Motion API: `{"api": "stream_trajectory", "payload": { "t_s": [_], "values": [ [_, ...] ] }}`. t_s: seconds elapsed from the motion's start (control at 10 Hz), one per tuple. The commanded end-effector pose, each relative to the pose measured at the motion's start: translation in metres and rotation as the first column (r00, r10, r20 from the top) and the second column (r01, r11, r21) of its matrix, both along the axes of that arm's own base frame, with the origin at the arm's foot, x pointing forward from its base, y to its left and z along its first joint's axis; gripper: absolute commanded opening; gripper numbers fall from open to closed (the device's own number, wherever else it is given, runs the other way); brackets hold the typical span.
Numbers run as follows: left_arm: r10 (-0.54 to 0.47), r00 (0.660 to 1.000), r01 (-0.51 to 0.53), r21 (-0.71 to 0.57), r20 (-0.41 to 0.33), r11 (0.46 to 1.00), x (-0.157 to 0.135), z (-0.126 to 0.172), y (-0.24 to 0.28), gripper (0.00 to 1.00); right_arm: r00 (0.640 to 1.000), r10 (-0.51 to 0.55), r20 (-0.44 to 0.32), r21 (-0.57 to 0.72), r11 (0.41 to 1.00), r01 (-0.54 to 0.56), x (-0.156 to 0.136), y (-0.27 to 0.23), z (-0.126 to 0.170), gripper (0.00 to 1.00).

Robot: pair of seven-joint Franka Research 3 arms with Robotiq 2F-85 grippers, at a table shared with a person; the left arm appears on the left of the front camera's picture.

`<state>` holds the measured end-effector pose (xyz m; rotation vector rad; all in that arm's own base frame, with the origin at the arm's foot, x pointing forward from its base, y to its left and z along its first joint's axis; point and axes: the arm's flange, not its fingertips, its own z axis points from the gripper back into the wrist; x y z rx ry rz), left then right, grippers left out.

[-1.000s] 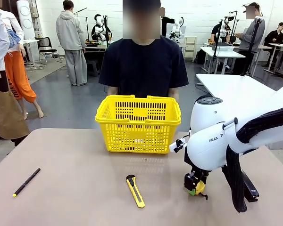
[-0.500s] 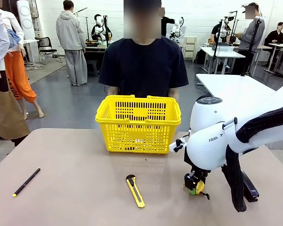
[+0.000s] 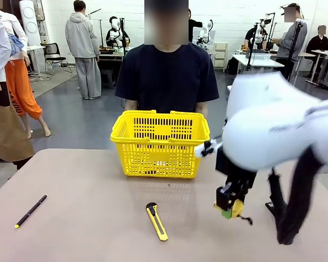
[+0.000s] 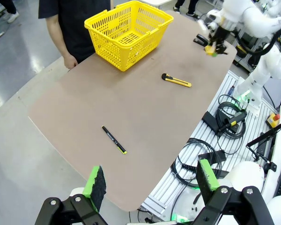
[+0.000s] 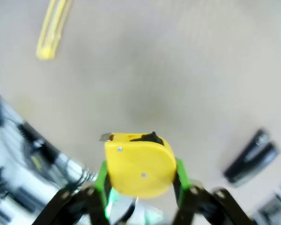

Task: Place the items the person wants into the basket.
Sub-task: Pick up the item the person points to and place it in the Market Basket.

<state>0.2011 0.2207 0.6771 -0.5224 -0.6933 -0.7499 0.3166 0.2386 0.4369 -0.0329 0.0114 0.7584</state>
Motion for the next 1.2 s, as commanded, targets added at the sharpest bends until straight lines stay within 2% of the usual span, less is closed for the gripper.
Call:
{"api": "stream_trajectory", "payload": {
  "t_s": [0.0, 0.2, 0.3, 0.6, 0.7, 1.1],
  "values": [
    [-0.018, 1.0, 0.018, -0.008, 0.02, 1.0, -0.001, 0.0, 0.0, 1.0, 0.999, -0.029, -0.031, -0.03, 0.999, 0.028, -0.017, -0.002, 0.088, 0.4],
    [-0.018, 1.0, 0.018, -0.008, 0.02, 1.0, -0.001, 0.0, 0.0, 1.0, 0.999, -0.05, -0.009, -0.042, 0.998, 0.05, -0.03, 0.009, 0.137, 0.4],
    [-0.018, 1.0, 0.018, -0.008, 0.02, 1.0, -0.001, 0.0, 0.0, 1.0, 0.998, -0.059, 0.013, -0.041, 0.997, 0.06, -0.034, 0.013, 0.15, 0.4],
    [-0.018, 1.0, 0.018, -0.008, 0.02, 1.0, -0.001, 0.0, 0.0, 1.0, 0.997, -0.071, 0.016, -0.001, 0.998, 0.071, -0.045, 0.008, 0.154, 0.4],
    [-0.018, 1.0, 0.018, -0.008, 0.02, 1.0, -0.001, 0.0, 0.0, 1.0, 0.999, -0.032, 0.016, -0.018, 0.999, 0.032, -0.042, 0.009, 0.163, 0.4],
    [-0.018, 1.0, 0.018, -0.008, 0.02, 1.0, -0.001, 0.0, 0.0, 1.0, 0.999, -0.032, 0.016, -0.018, 0.999, 0.032, -0.042, 0.009, 0.163, 0.4]
  ]
}}
